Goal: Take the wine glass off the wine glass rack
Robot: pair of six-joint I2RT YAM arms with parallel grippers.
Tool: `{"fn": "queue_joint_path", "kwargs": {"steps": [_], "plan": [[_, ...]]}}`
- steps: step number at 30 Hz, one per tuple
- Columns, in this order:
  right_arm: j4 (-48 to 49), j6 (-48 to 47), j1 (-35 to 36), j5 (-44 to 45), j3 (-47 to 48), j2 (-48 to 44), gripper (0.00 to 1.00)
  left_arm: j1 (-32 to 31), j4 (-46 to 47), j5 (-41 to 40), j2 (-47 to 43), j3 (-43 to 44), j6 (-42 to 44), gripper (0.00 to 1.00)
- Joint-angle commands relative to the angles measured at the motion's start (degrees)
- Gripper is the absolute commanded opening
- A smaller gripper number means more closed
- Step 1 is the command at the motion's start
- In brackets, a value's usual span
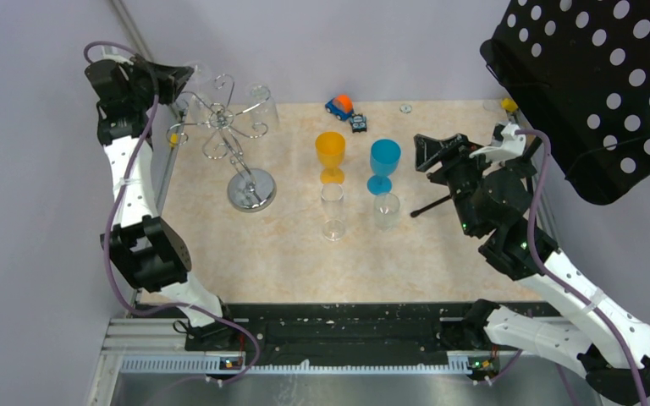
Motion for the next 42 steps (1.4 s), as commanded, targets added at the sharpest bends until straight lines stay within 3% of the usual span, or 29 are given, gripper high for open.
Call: {"fn": "queue_joint_path", "kwargs": {"steps": [1, 11, 14, 23, 28, 37, 42], "plan": [[1.35, -0.26, 0.3, -0.08, 0.58, -0.68, 0.56, 0.22, 11.65, -1.9, -2.47, 3.31, -0.66, 0.0], [0.99, -0.61, 0.21, 0.5, -0.06, -1.88, 0.57, 0.23, 33.24, 2.16, -1.48, 1.55, -6.5, 0.0], [1.52, -0.73, 0.23, -0.21, -0.39, -1.89, 0.58, 0.15, 41.77, 3.56, -2.31, 0.24, -10.46, 0.0], [4.73, -1.82, 0.22, -5.45, -1.1, -1.41, 0.71, -1.45, 54.45, 6.24, -5.99, -1.17, -28.51, 0.0], [7.33, -3.35, 0.25, -13.72, 0.65, 0.81, 0.82, -4.96, 58.38, 5.21, -8.47, -1.91, -39.55, 0.0], [13.99, -1.33, 0.11, -31.96, 7.61, 8.5, 0.88, -15.98, 64.09, -0.06, -11.21, -4.86, -57.27, 0.0], [21.66, 11.39, -7.46, -44.65, 11.78, 14.38, 0.89, -21.28, 66.67, -3.53, -14.08, -7.74, -61.34, 0.0]]}}
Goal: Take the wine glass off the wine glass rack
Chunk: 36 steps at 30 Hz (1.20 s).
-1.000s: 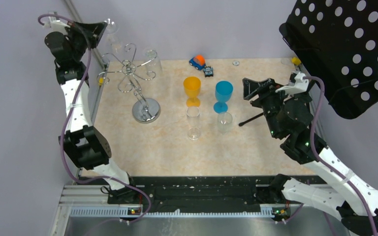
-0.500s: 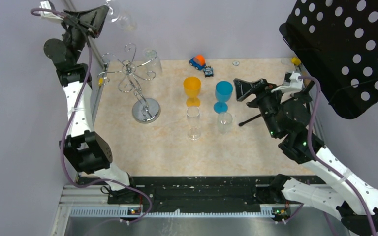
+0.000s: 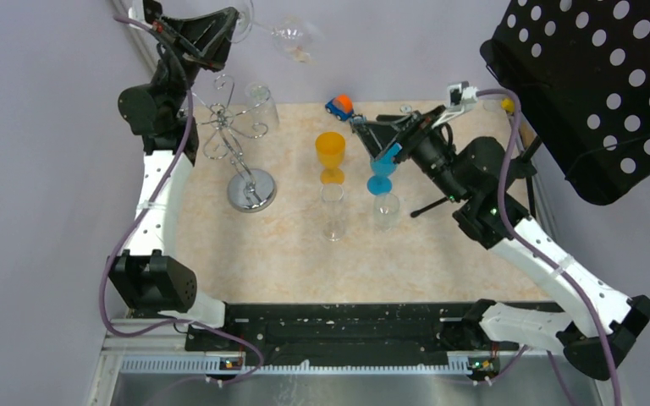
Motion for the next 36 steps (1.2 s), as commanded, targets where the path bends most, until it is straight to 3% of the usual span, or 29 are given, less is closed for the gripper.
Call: {"fn": "queue_joint_path", "kwargs": {"steps": [1, 7, 13, 23, 31, 36], "plan": [[13.4, 13.51, -7.79, -15.41, 4.35, 3.28, 0.89, -3.95, 6.76, -6.21, -4.81, -2.31, -7.0, 0.0], [31.27, 25.27, -13.72, -25.16, 5.3, 8.9, 0.88, -7.88, 4.62, -8.81, -9.74, -7.41, -7.54, 0.0], [38.0, 29.26, -14.03, -29.69, 10.01, 14.06, 0.82, -9.16, 3.28, -9.65, -13.47, -10.45, -8.87, 0.0], [51.04, 40.04, -14.01, -40.49, 16.8, 22.1, 0.59, -10.32, 1.52, -9.35, -15.52, -11.31, -8.31, 0.0], [49.51, 40.93, -14.03, -42.9, 18.77, 24.42, 0.64, -11.37, 1.86, -9.53, -14.94, -10.74, -7.65, 0.0], [51.31, 40.57, -14.03, -44.02, 20.39, 25.57, 0.62, -11.89, 0.72, -9.26, -14.94, -10.33, -6.55, 0.0]]}}
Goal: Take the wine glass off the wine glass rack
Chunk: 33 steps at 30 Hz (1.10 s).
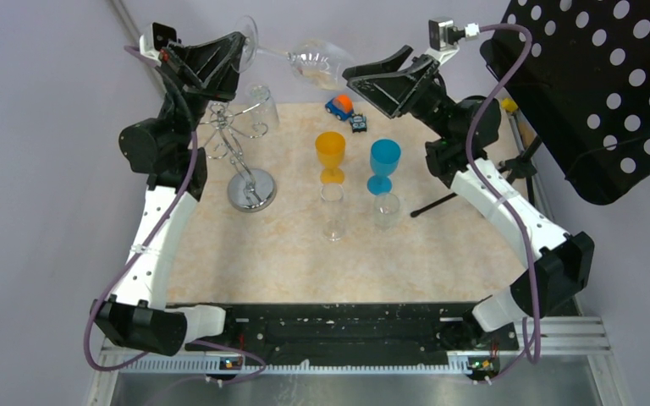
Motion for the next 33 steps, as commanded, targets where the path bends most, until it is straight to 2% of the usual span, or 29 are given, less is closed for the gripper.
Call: {"fn": "queue_joint_path", "kwargs": {"steps": [1, 11, 13, 16, 17, 22, 25, 29, 33], "plan": [[4.93, 0.18, 0.13, -3.15, 5.0, 0.72, 0.6, -0.77, 1.28, -1.18, -0.7, 1.01, -1.34, 0.0], [14.09, 4.2, 0.8, -7.23, 8.45, 3.78, 0.34, -3.01, 0.97, -0.83, -0.95, -0.88, -1.44, 0.0], [13.51, 3.79, 1.04, -7.13, 8.95, 3.91, 0.25, -3.42, 0.97, -0.47, -0.79, -1.02, -1.29, 0.0], [12.52, 3.3, 1.14, -6.6, 9.24, 3.87, 0.03, -3.56, 1.57, -0.71, -0.88, -1.58, -1.11, 0.0], [12.08, 2.99, 1.14, -6.47, 9.25, 3.81, 0.0, -3.5, 1.65, -0.76, -1.04, -1.6, -0.69, 0.0], [5.06, -3.25, 1.44, -4.09, 7.92, 1.76, 0.0, -3.49, -3.53, -0.59, -2.86, -1.2, 6.61, 0.43], [-1.42, -9.11, 1.6, -0.23, 6.05, -1.11, 0.0, -3.45, -10.58, -1.57, -5.55, -2.13, 14.03, 0.62], [-11.93, -16.86, 1.67, 7.75, 3.61, -5.11, 0.0, -3.36, -21.62, -3.01, -9.08, -3.16, 24.22, 0.74], [-21.52, -22.85, 1.67, 16.84, 1.79, -8.92, 0.0, -3.33, -33.7, -4.68, -11.93, -2.92, 34.87, 0.78]]}}
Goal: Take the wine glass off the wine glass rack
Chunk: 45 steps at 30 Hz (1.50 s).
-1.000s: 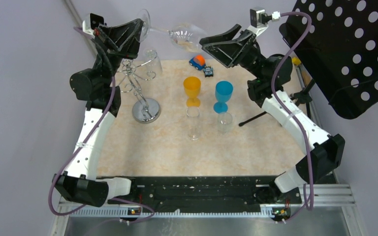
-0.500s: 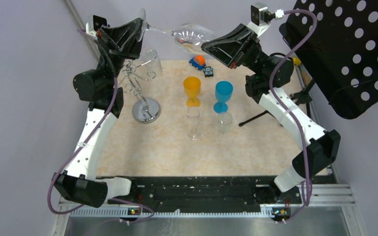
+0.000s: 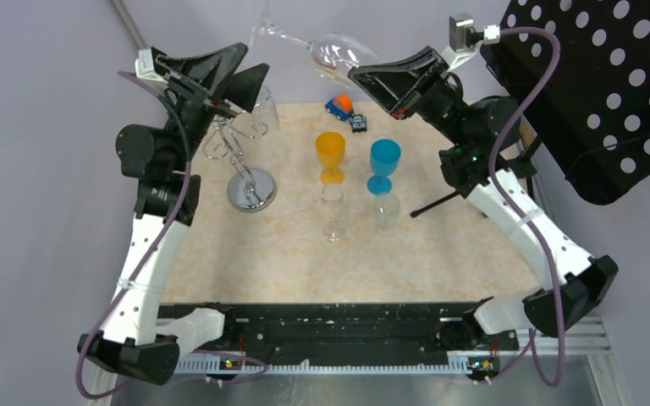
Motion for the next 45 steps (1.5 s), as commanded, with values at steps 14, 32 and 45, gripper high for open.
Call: {"fn": "queue_joint_path", "kwargs": {"steps": [14, 32, 45], "plan": [[-61.76, -33.63, 0.71, 14.98, 13.26, -7.26, 0.0, -0.41, -45.92, -4.82, -3.43, 16.65, 48.54, 0.79], [-114.23, -54.22, 0.71, 23.38, 29.27, -6.33, 0.0, -0.41, -60.24, -6.98, 1.5, 26.55, 62.6, 0.79], [-119.59, -55.83, 6.87, 23.88, 12.04, -6.87, 0.0, -0.19, -62.27, -8.37, 3.95, 29.05, 64.85, 0.79]]}}
